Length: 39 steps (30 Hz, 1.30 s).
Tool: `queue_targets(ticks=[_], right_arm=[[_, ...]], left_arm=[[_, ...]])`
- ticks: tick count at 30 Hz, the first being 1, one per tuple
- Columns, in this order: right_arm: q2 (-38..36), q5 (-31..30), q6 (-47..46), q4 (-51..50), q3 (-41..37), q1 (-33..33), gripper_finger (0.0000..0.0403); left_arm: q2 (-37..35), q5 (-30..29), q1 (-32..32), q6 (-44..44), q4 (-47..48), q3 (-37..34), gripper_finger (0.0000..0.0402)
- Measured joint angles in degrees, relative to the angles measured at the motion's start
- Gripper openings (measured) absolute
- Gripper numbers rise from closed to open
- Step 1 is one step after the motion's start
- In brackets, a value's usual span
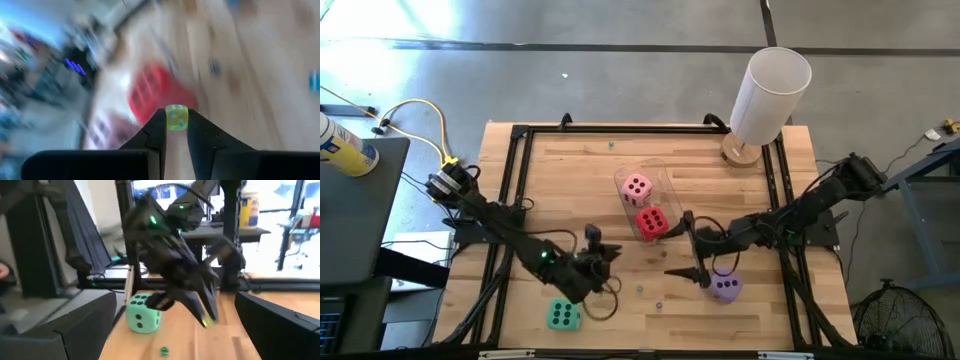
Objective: Pick & Place Dice
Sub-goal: Put the small green dice into the transparent bin
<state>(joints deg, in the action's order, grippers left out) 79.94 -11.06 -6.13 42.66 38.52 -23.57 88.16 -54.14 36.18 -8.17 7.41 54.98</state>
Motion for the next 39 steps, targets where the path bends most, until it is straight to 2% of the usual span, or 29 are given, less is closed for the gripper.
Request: queue_targets(ticks=[4,8,15,23,29,32,39], right_arm=[[0.0,5.3,-6.2,0.0,0.0,1.6,0.0400],[0.0,9.2,-11.4,0.0,0.0,2.4,0.0400],[0.4,9.6,-15.2,0.5,0.0,2.8,0.0400],[2.5,9.3,-15.2,3.2,0.0,3.1,0.0400],[3.1,9.5,-17.5,3.3,0.0,4.3,0.0400],[3.1,9.4,-18.5,2.5,0.0,4.9,0.0400],[3.1,9.0,-19.1,2.1,0.0,5.2,0.0399]], left_arm=[[0.0,-4.7,2.5,-18.2,-20.9,0.1,0.0045],[0.0,-3.6,3.1,-28.8,-36.4,0.1,0.0045],[3.1,8.2,-0.1,-33.6,-46.0,0.2,0.0045],[10.8,8.0,-3.2,-42.1,-63.0,0.2,0.0045],[13.0,9.2,-4.6,-42.4,-65.2,0.2,0.0045],[13.0,11.0,-5.5,-39.2,-65.3,0.2,0.0045],[13.0,10.4,-6.0,-40.4,-65.2,0.2,0.0045]])
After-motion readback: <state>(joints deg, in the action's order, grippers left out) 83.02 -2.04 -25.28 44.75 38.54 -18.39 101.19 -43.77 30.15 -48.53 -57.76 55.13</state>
